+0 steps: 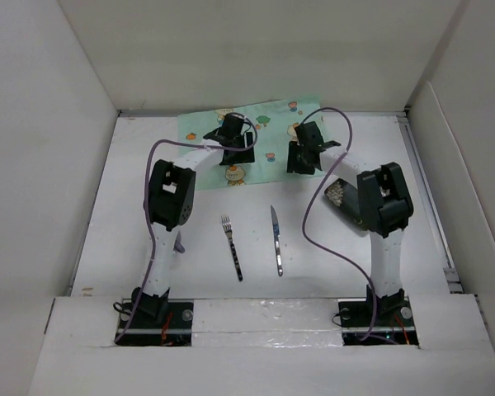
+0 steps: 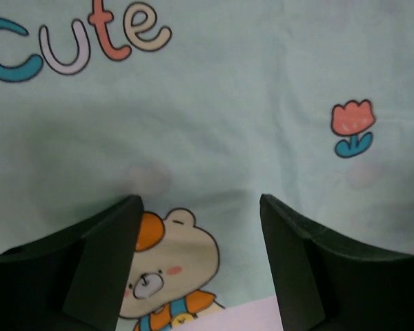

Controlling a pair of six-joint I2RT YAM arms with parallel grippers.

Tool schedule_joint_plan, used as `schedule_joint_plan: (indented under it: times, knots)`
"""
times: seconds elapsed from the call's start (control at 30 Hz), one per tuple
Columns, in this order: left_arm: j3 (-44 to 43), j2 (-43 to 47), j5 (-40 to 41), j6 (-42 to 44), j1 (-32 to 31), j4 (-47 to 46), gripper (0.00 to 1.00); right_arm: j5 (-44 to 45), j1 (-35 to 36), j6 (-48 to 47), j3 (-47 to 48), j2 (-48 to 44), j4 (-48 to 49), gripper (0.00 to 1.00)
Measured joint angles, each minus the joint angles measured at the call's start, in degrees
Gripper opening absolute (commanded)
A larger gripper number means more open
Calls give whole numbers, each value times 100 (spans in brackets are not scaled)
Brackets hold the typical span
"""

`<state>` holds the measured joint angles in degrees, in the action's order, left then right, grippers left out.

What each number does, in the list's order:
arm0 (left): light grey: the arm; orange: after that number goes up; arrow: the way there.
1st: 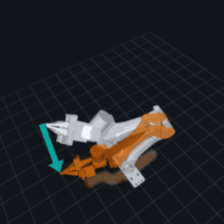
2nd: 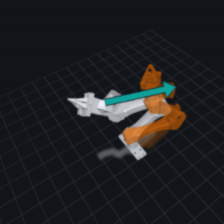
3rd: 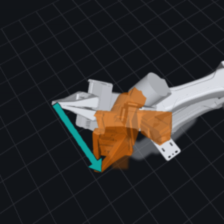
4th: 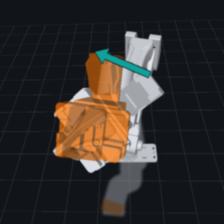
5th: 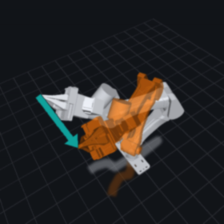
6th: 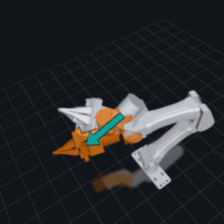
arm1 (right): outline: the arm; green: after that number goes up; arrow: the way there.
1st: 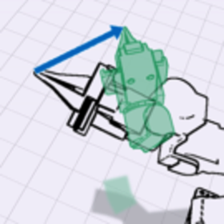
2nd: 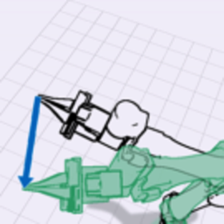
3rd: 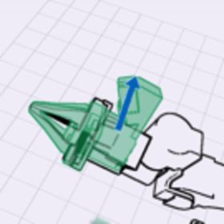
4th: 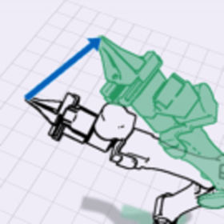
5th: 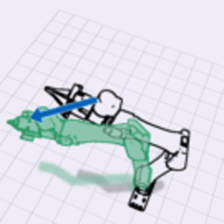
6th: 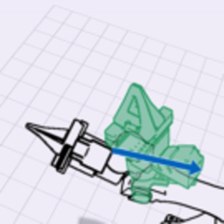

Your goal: Set the dinner table for one person

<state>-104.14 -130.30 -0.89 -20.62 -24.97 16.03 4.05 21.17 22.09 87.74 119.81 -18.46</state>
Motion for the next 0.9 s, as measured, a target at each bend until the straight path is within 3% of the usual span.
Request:
schedule_joint_plan:
  times: [0.17, 0.37, 0.77, 0.9]
  knots:
    - [116, -13, -61, -28, 68, -127, 67, 87, 155, -92, 743, 424, -861, 51]
    - [776, 282, -44, -33, 59, -754, 65, 243, 330, -201, 820, 492, -1123, 46]
    - [2184, 1082, 254, -247, -9, -1484, 66, 271, 785, -153, -1340, -807, -76, 40]
    - [2330, 1176, 411, -334, -26, -1528, 61, 282, 986, -101, -1631, -1016, 7, 40]
